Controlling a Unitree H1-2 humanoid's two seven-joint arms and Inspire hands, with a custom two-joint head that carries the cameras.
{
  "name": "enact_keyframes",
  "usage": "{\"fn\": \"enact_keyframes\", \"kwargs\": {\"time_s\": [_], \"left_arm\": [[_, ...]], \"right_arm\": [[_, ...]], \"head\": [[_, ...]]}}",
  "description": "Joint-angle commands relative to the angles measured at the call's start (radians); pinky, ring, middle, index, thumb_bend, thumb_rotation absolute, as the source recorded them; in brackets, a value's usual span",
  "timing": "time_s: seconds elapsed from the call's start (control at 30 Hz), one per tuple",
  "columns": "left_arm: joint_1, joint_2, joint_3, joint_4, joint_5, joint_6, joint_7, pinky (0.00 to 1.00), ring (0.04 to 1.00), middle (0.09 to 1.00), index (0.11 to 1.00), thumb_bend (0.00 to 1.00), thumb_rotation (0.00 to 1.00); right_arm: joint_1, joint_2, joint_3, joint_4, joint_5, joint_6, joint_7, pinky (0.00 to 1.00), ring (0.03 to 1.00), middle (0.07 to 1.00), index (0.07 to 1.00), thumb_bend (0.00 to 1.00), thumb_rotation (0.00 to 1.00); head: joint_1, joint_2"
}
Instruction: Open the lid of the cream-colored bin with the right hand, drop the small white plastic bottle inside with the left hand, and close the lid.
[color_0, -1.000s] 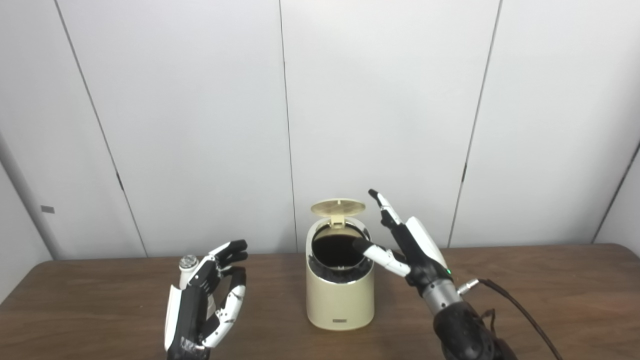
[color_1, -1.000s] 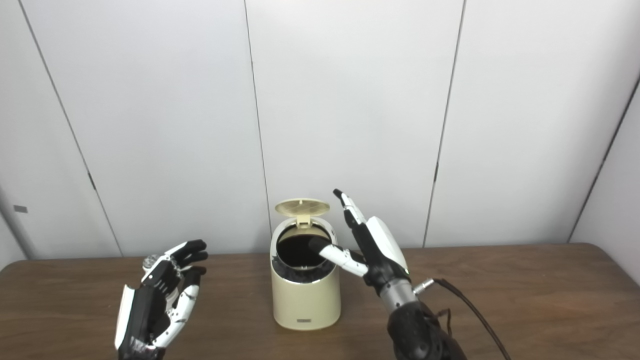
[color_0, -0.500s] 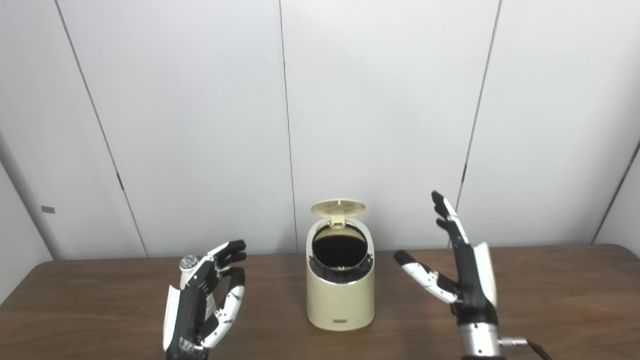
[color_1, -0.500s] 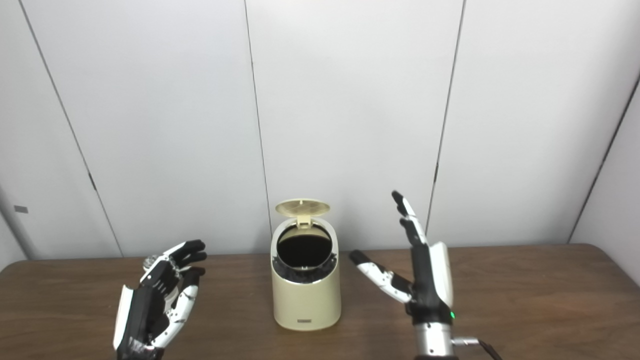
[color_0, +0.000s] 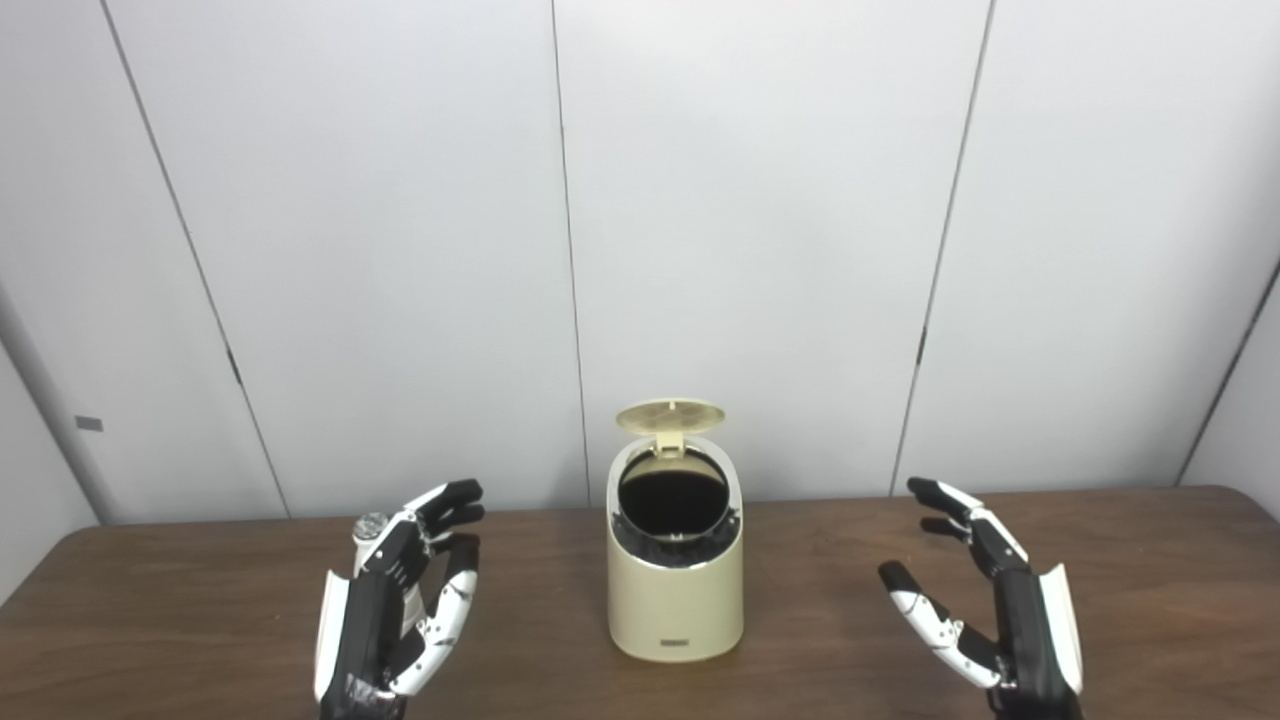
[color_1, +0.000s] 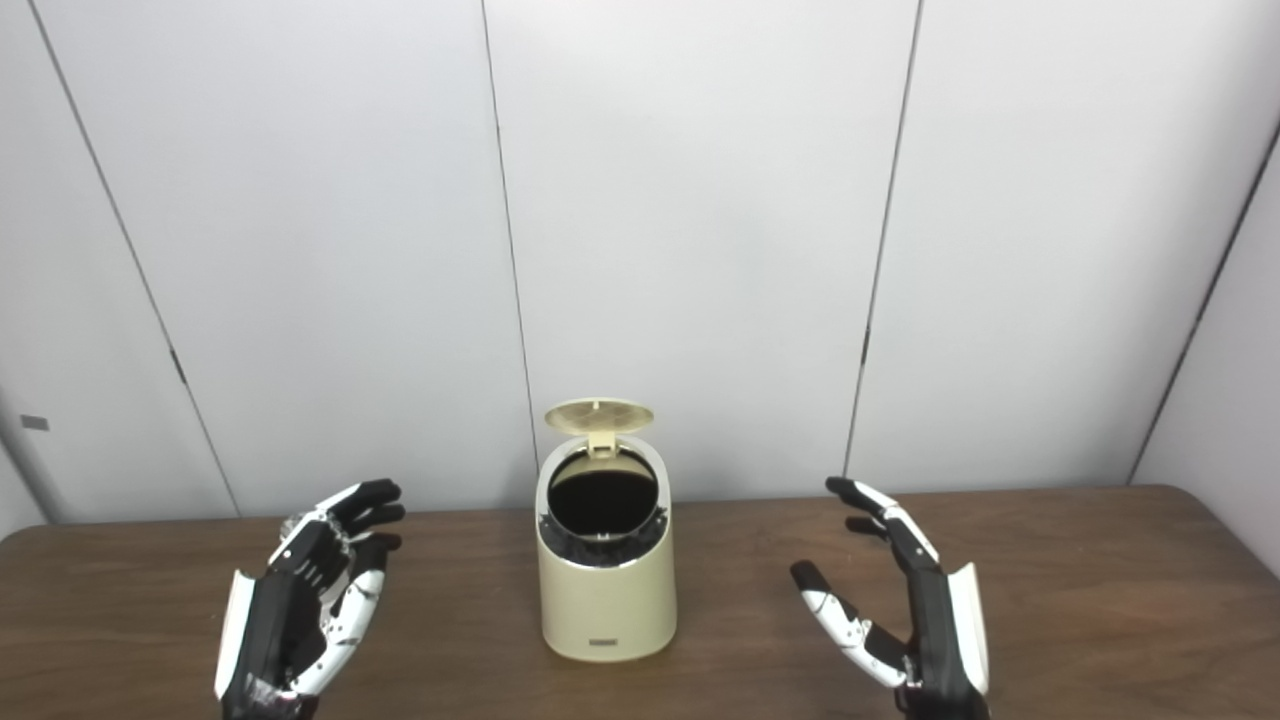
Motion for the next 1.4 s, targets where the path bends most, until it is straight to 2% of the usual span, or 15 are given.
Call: {"fn": "enact_keyframes", "kwargs": {"time_s": [0.0, 0.1, 0.13, 0.27, 0.3, 0.37, 0.43, 0.53, 0.67, 0.73, 0.77, 1.03, 1.17, 1.23, 1.37], "left_arm": [[-0.037, 0.003, 0.006, -0.067, -0.014, 0.002, -0.002, 0.64, 0.729, 0.768, 0.76, 0.25, 0.4], [-0.067, 0.027, 0.006, -0.173, -0.022, 0.09, -0.029, 0.6, 0.7, 0.742, 0.741, 0.27, 0.32], [-0.078, 0.037, 0.01, -0.208, -0.026, 0.119, -0.038, 0.57, 0.678, 0.721, 0.72, 0.29, 0.26], [-0.13, 0.08, 0.045, -0.325, -0.04, 0.209, -0.051, 0.54, 0.652, 0.696, 0.687, 0.41, 0.18], [-0.143, 0.091, 0.056, -0.341, -0.042, 0.225, -0.053, 0.55, 0.661, 0.701, 0.688, 0.5, 0.21], [-0.165, 0.111, 0.071, -0.362, -0.042, 0.259, -0.058, 0.57, 0.67, 0.705, 0.692, 0.58, 0.24], [-0.187, 0.131, 0.082, -0.371, -0.041, 0.288, -0.065, 0.59, 0.695, 0.728, 0.724, 0.7, 0.34], [-0.22, 0.171, 0.104, -0.348, -0.037, 0.327, -0.071, 0.7, 0.802, 0.819, 0.83, 0.88, 0.47], [-0.223, 0.201, 0.108, -0.32, -0.02, 0.364, -0.081, 0.87, 0.937, 0.929, 0.948, 0.98, 0.52], [-0.217, 0.217, 0.111, -0.303, 0.015, 0.39, -0.075, 0.91, 0.955, 0.954, 0.984, 1.0, 0.59], [-0.213, 0.224, 0.115, -0.291, 0.02, 0.395, -0.072, 0.93, 0.967, 0.964, 0.994, 1.0, 0.6], [-0.166, 0.248, 0.141, -0.221, 0.049, 0.42, -0.058, 1.0, 0.999, 0.972, 0.996, 1.0, 0.49], [-0.133, 0.257, 0.13, -0.195, 0.094, 0.415, -0.052, 1.0, 1.0, 0.977, 1.0, 1.0, 0.47], [-0.112, 0.243, 0.125, -0.174, 0.123, 0.393, -0.027, 0.95, 0.997, 0.972, 0.996, 1.0, 0.47], [-0.086, 0.183, 0.125, -0.119, 0.163, 0.324, 0.06, 0.9, 0.973, 0.96, 0.982, 1.0, 0.46]], "right_arm": [[-0.034, -0.021, 0.012, -0.03, -0.008, -0.038, -0.025, 0.68, 0.774, 0.782, 0.739, 0.32, 0.43], [-0.034, -0.033, 0.027, -0.031, 0.008, -0.038, -0.029, 0.68, 0.766, 0.773, 0.732, 0.32, 0.42], [-0.034, -0.035, 0.03, -0.028, 0.012, -0.038, -0.031, 0.67, 0.758, 0.768, 0.731, 0.32, 0.39], [-0.033, -0.042, 0.033, -0.013, 0.008, -0.038, -0.028, 0.66, 0.756, 0.767, 0.731, 0.31, 0.4], [-0.033, -0.044, 0.033, -0.01, 0.007, -0.038, -0.026, 0.66, 0.754, 0.766, 0.731, 0.32, 0.41], [-0.034, -0.046, 0.033, -0.007, 0.014, -0.038, -0.022, 0.66, 0.753, 0.766, 0.731, 0.32, 0.4], [-0.036, -0.049, 0.035, -0.002, 0.018, -0.038, -0.024, 0.65, 0.748, 0.763, 0.73, 0.32, 0.39], [-0.044, -0.073, 0.049, 0.03, 0.0, -0.038, -0.063, 0.65, 0.756, 0.767, 0.737, 0.31, 0.38], [-0.046, -0.097, 0.062, 0.04, 0.032, -0.038, -0.072, 0.69, 0.78, 0.783, 0.744, 0.29, 0.34], [-0.046, -0.105, 0.063, 0.039, 0.036, -0.038, -0.072, 0.69, 0.784, 0.785, 0.747, 0.27, 0.31], [-0.043, -0.104, 0.059, 0.038, 0.04, -0.038, -0.062, 0.7, 0.788, 0.787, 0.753, 0.28, 0.34], [-0.037, -0.101, 0.053, 0.058, 0.023, -0.038, -0.035, 0.66, 0.762, 0.777, 0.736, 0.33, 0.47], [-0.031, -0.089, 0.026, 0.045, -0.02, -0.037, -0.018, 0.63, 0.748, 0.762, 0.723, 0.41, 0.29], [-0.031, -0.089, 0.018, 0.054, -0.018, -0.038, -0.005, 0.62, 0.748, 0.764, 0.731, 0.48, 0.16], [-0.035, -0.088, -0.003, 0.07, 0.001, -0.038, 0.028, 0.59, 0.731, 0.766, 0.73, 0.55, 0.12]], "head": [[0.009, 0.001], [0.017, 0.004], [0.018, 0.004], [0.025, 0.004], [0.031, 0.002], [0.045, -0.002], [0.057, -0.006], [0.08, -0.011], [0.104, -0.016], [0.109, -0.018], [0.111, -0.019], [0.113, -0.019], [0.132, -0.021], [0.152, -0.025], [0.199, -0.036]]}}
